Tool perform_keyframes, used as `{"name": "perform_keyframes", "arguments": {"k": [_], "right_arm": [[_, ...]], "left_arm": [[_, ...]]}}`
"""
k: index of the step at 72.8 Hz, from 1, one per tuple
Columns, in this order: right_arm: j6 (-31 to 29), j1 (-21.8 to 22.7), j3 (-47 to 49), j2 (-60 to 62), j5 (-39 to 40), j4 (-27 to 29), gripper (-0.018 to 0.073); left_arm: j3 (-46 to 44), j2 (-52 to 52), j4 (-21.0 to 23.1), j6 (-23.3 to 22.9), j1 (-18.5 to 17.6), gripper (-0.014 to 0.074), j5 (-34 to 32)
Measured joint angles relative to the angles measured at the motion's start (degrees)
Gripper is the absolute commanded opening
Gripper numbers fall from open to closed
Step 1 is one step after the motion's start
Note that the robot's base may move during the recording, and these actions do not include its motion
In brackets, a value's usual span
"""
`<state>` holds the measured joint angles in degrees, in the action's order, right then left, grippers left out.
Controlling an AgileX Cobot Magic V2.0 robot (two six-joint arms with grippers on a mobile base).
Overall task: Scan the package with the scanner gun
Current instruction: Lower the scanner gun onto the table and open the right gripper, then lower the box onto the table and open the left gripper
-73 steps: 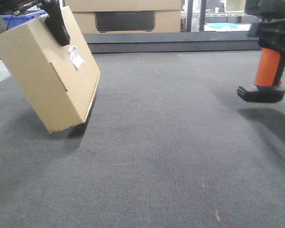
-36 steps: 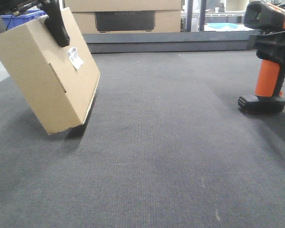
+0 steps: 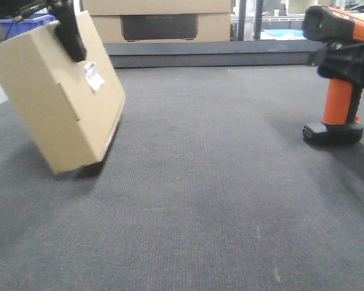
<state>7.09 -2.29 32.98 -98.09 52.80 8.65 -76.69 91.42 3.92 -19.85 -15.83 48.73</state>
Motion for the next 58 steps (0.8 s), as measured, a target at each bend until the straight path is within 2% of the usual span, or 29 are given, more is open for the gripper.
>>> {"name": "perform_keyframes", "arguments": {"k": [11,25,46,58], "right_arm": [[0.0,0.0,-2.3,0.9,0.8,-3.0,0.0560],[0.0,0.0,-6.8,3.5,1.9,-4.4,0.0560],[0.0,0.0,-16.4,10.2,4.6,-4.7,0.0560],[0.0,0.0,-20.1,15.3,5.0,-4.9,0.0560]], "left_arm": [[0.0,0.0,-4.3,0.0,0.0,-0.0111,0.7],[0.0,0.0,-8.4,0.1,0.0,-0.0111,1.2],[0.0,0.5,-12.6,0.1,0.0,-0.0111,1.0],[0.0,1.7,-12.8,0.1,0.7,-0.0111,-0.1]]}}
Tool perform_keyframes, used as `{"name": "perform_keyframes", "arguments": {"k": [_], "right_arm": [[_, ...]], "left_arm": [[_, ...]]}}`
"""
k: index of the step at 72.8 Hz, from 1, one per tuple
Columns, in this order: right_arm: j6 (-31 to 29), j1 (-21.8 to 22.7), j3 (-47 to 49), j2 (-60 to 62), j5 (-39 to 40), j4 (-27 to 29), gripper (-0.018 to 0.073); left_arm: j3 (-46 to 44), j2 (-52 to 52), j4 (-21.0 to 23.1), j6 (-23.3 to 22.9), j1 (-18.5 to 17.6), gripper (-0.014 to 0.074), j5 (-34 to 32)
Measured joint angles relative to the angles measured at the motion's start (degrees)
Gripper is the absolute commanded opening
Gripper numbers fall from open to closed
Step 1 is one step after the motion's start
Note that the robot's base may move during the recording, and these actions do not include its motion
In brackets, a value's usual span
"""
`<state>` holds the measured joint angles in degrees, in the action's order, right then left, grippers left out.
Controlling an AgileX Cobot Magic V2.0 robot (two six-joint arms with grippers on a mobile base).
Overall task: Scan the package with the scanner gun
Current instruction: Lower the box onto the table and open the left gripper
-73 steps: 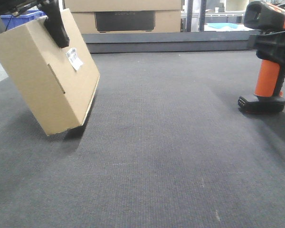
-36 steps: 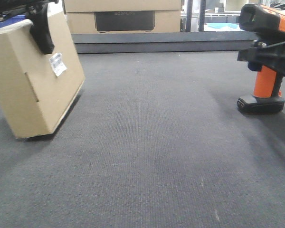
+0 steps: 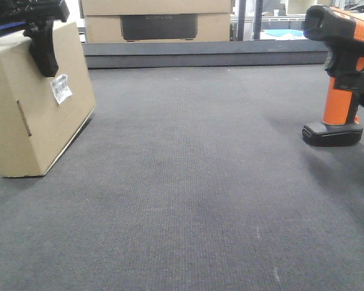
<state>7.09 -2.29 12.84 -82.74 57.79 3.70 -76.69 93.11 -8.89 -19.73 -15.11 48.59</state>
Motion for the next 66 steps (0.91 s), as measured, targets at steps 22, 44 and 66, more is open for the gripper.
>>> {"name": "perform_keyframes", "arguments": {"k": [22,44,66], "right_arm": [[0.0,0.0,-0.8,3.5,-3.6,0.0,0.0560],[0.0,0.0,-0.9,3.5,-4.2,0.0,0.0560],[0.0,0.0,-0.9,3.9,-4.4,0.0,0.0560]], "left_arm": [[0.0,0.1,0.0,0.0,0.2,-0.0024,-0.1],[0.0,0.1,0.0,0.0,0.2,0.0505,0.0],[-1.1,0.3,-0.3,0.0,0.2,0.0559,0.7]]}}
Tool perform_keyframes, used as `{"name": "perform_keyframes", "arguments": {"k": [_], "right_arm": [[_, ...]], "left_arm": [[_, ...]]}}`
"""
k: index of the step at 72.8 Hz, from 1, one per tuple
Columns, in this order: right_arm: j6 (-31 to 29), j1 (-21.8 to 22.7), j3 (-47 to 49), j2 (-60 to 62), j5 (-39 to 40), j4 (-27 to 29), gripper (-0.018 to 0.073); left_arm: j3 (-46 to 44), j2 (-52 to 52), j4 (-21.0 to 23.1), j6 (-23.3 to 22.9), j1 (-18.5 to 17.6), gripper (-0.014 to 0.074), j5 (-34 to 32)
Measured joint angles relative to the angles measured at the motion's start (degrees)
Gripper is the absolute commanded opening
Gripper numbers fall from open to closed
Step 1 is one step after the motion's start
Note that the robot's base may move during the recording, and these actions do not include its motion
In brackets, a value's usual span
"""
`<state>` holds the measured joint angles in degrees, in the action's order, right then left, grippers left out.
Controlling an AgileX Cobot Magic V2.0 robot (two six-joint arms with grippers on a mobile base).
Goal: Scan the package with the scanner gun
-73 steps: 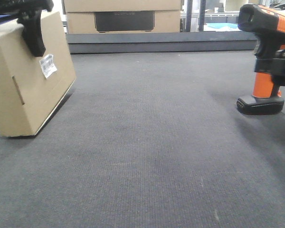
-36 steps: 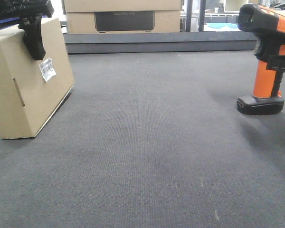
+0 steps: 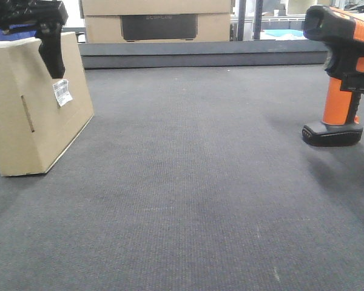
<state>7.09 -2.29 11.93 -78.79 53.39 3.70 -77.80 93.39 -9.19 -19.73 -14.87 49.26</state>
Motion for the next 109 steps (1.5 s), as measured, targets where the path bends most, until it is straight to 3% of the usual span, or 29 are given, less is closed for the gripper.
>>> {"name": "perform_keyframes", "arguments": {"k": [18,24,34,45,54,65,73,81,93,101,109], "right_arm": [[0.0,0.0,0.0,6.4,-4.6,0.0,0.0560],[0.0,0.0,0.0,9.8,-8.2,0.0,0.0560],[0.0,0.0,0.0,16.0,-14.4,0.0,0.0560],[0.0,0.0,-0.1,23.8,-19.9,0.0,0.0560],[0.0,0.0,-0.1,30.8,-25.3,0.0,0.0560],[0.0,0.0,-0.1,40.5,-36.7,0.0,0.0548],[0.0,0.0,-0.1,46.7,-45.3,0.0,0.0435],[0.0,0.0,-0.1,52.3,-53.0,0.0,0.0200],[0.0,0.0,-0.1,58.5,-57.0,0.0,-0.0165],[0.0,0.0,-0.1,61.3,-59.0,0.0,-0.0162],[0.0,0.0,0.4,62.8,-62.4,0.0,-0.0162]], "left_arm": [[-1.6,-5.8,-0.2,0.0,0.0,0.0508,1.8],[-1.6,-8.7,-0.6,0.0,0.0,0.0419,2.3],[-0.5,-14.5,-1.7,0.0,0.0,0.0196,2.3],[6.0,-21.8,-3.8,0.0,0.0,0.0004,-1.6],[13.4,-28.2,-5.0,-2.2,0.0,-0.0106,-6.4],[22.0,-36.1,-6.6,-5.3,0.0,-0.0111,-12.6],[28.2,-41.7,-8.9,-7.4,0.4,-0.0111,-16.4],[33.6,-47.4,-9.9,-9.3,2.6,-0.0111,-18.7],[40.8,-55.2,-10.4,-10.1,9.2,-0.0111,-21.3],[45.5,-61.1,-10.6,-10.2,13.8,-0.0111,-23.7],[49.6,-67.5,-10.6,-10.2,15.6,-0.0111,-25.6]]}}
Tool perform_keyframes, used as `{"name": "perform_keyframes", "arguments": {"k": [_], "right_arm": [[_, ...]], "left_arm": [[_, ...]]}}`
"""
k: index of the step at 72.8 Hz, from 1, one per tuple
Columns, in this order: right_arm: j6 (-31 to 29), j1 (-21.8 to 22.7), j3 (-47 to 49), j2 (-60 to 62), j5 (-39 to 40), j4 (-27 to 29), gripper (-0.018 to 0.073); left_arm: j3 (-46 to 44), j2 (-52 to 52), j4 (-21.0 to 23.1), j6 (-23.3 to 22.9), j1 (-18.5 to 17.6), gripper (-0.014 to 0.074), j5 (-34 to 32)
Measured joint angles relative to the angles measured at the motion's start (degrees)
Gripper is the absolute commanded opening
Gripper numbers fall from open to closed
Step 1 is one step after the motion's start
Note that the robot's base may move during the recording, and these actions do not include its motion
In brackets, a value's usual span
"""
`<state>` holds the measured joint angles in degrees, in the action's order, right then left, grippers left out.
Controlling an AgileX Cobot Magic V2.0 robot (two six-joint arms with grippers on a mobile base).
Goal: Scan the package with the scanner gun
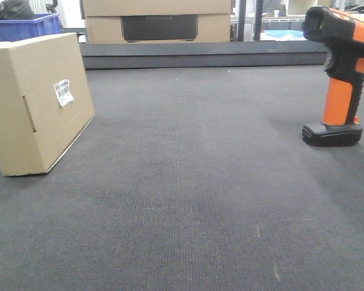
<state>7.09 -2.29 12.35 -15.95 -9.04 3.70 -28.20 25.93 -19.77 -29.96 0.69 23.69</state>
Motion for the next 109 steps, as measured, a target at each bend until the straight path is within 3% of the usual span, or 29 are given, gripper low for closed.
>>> {"name": "perform_keyframes", "arguments": {"k": [14,32,100,109], "right_arm": [[0.0,0.0,4.2,1.2,-7.8,0.0,-0.0162],[0.0,0.0,6.9,2.5,-9.1,-0.1,-0.0162],[0.0,0.0,7.0,4.0,-9.4,-0.5,-0.0162],[-1.8,0.0,6.9,7.3,-9.7,-3.3,-0.0162]], "left_arm": [[6.0,-12.1,-0.6,0.0,0.0,-0.0111,-1.2],[9.4,-25.1,-4.4,0.0,0.0,-0.0111,-1.1],[9.5,-25.6,-4.9,0.0,0.0,-0.0111,-0.5],[9.5,-25.6,-4.9,0.0,0.0,-0.0111,-0.5]]}}
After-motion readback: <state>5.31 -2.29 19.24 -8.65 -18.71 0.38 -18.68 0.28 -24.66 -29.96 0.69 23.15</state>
